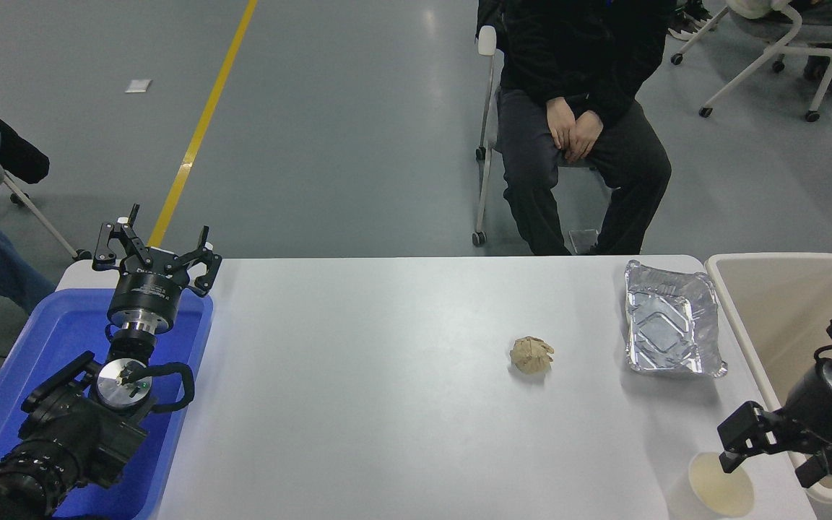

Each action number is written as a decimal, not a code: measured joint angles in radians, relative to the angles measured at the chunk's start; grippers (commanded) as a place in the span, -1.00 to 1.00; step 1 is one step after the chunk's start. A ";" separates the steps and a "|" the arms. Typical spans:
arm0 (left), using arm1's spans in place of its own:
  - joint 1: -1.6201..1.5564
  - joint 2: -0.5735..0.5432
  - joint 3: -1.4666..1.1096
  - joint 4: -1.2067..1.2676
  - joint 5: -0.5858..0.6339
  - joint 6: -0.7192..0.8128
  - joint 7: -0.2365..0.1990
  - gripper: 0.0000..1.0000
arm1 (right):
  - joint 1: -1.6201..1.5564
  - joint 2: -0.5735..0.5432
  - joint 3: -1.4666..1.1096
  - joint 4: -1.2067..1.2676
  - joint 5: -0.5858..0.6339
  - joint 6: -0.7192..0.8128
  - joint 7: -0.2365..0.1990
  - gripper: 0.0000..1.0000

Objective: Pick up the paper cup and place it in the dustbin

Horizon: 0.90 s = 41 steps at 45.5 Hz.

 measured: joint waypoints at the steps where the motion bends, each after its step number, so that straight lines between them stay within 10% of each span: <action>1: 0.000 0.000 0.000 0.000 0.000 0.000 0.000 0.98 | -0.007 0.000 0.004 -0.001 0.000 -0.007 0.000 0.95; 41: 0.000 0.000 0.001 0.000 0.000 0.000 -0.001 0.98 | -0.153 0.008 0.027 -0.029 -0.007 -0.204 -0.001 0.95</action>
